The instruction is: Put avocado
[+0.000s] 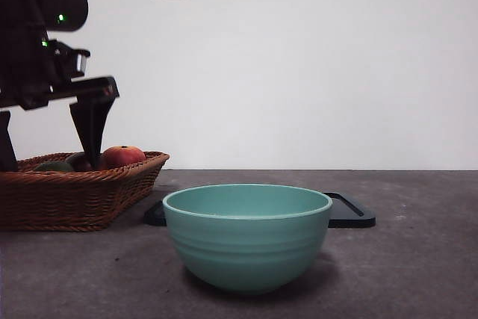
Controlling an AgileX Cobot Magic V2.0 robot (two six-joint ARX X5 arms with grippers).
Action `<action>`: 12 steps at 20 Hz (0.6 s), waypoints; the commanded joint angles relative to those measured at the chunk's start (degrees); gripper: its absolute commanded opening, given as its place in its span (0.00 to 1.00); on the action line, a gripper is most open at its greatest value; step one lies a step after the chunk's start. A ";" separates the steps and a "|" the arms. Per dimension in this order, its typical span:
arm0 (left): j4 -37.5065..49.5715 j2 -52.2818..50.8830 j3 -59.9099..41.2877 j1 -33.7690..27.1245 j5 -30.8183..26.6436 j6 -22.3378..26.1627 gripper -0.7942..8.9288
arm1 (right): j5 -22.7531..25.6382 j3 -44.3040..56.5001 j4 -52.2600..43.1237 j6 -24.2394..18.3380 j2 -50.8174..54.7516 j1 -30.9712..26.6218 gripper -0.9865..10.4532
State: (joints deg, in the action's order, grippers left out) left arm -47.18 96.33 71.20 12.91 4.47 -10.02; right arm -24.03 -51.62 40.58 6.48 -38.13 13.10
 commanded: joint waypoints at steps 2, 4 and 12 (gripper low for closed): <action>1.88 3.65 1.38 -0.26 -0.20 -0.11 0.63 | -0.17 -0.90 -0.20 0.79 -0.22 0.22 0.55; 3.06 4.46 1.40 -0.55 -0.22 -0.13 0.63 | -0.15 -0.90 -0.20 0.79 -0.22 0.22 0.55; 4.24 7.21 1.40 -2.21 -0.20 -0.07 0.49 | -0.15 -0.90 0.04 0.76 -0.22 0.22 0.55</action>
State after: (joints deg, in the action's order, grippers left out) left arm -43.31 102.54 71.33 10.61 4.40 -10.02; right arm -24.03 -51.62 40.77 6.48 -38.13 13.10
